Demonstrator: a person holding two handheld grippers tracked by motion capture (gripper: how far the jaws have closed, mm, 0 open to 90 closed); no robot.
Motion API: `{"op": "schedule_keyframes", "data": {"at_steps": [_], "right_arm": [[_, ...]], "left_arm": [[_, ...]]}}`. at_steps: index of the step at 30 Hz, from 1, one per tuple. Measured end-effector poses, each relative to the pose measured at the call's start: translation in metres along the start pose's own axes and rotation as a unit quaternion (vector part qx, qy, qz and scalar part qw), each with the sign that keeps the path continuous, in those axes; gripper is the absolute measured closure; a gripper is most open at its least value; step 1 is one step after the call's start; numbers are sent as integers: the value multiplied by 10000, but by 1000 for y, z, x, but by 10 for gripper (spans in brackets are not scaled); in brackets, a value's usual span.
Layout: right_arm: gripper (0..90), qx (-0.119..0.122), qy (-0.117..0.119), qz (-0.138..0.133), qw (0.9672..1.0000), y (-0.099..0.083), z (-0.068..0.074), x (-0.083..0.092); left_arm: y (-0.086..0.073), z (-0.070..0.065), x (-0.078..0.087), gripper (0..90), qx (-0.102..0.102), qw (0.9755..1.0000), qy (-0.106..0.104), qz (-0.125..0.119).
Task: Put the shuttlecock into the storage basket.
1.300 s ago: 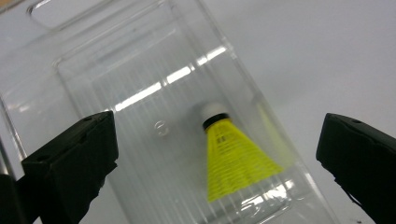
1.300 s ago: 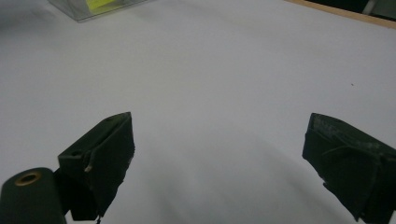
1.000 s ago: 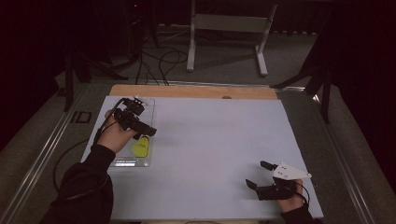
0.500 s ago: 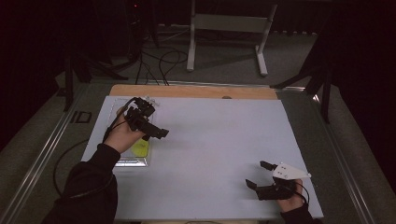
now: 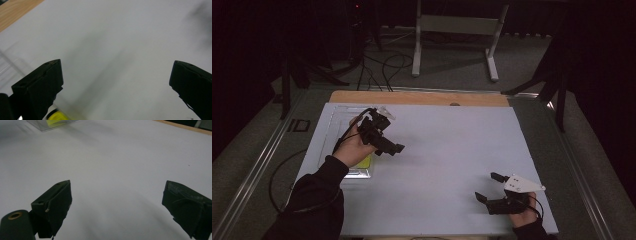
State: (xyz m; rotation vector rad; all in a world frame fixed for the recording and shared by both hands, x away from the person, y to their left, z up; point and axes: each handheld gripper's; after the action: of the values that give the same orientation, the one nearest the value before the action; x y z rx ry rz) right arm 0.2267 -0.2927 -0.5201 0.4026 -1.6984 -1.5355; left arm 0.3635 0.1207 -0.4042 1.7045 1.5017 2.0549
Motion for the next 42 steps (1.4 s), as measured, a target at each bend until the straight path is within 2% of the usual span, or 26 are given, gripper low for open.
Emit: {"op": "schedule_keyframes", "data": {"at_steps": [3,6,15,22,27,36,40,42], "right_arm": [[93,-5,1,-4,10000,0,0,0],[93,4,5,-1,10000,0,0,0],[93,4,2,-9,10000,1,0,1],[93,34,11,-17,10000,1,0,1],[93,25,13,-7,10000,1,0,1],[93,41,3,-46,10000,1,0,2],[92,24,18,-45,10000,2,1,2],[93,24,20,-36,10000,2,1,2]], "left_arm": [[1,-9,-3,0,-110,9996,-253,-104],[1,-19,-7,0,-252,9989,-383,-124],[-3,-39,-20,0,-467,9958,-778,-153],[-10,-55,-29,0,-613,9937,-915,-189],[-17,-66,-34,0,-765,9910,-1089,-141],[-31,-74,-39,0,-782,9879,-1334,-137],[-40,-77,-42,0,-776,9886,-1294,-1],[-45,-78,-43,0,-784,9879,-1341,6]]}}
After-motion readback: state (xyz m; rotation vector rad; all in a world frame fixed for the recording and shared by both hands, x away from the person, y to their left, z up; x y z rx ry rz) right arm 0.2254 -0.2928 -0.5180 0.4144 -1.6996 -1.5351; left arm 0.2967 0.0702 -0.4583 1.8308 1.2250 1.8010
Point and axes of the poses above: each handheld gripper's, and its own axes: x roughly backward along the jaws, y roughly out of its top, z roughly to its left, and after that the axes turned 10 degrees about -z, right-handed
